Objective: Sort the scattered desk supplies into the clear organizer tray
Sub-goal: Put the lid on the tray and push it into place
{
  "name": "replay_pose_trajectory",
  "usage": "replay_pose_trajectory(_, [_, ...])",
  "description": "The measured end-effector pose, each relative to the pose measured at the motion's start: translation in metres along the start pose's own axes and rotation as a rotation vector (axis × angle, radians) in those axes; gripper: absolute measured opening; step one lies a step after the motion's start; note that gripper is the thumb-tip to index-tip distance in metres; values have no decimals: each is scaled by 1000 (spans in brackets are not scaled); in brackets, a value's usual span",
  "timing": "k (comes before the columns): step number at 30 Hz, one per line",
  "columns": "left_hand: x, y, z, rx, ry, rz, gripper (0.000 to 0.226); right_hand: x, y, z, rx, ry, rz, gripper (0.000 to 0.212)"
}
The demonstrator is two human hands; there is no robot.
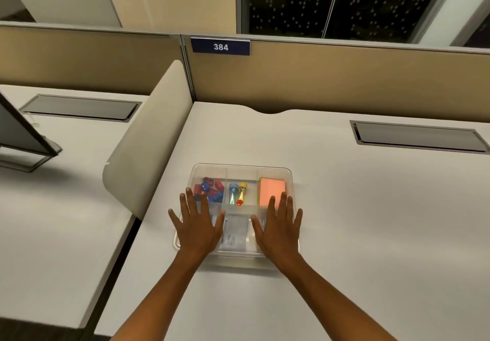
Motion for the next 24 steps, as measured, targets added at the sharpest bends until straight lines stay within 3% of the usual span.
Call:
replay_pose_trajectory(4, [-4, -10, 3, -28, 19, 72, 84, 3, -7, 6, -24, -31, -17, 84])
replay_pose_trajectory(24, [-6, -12, 1, -6, 13, 51, 89, 1, -8, 9, -22, -8, 13, 84])
Point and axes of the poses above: each hand's wrist, its own y-axis towards the middle knuckle, its own z-axis out of the palm, x = y × z, the point moved 2 cm from there along y, towards the middle knuckle, and after that the axes turned 5 degrees about -z, right-handed, at the moved point
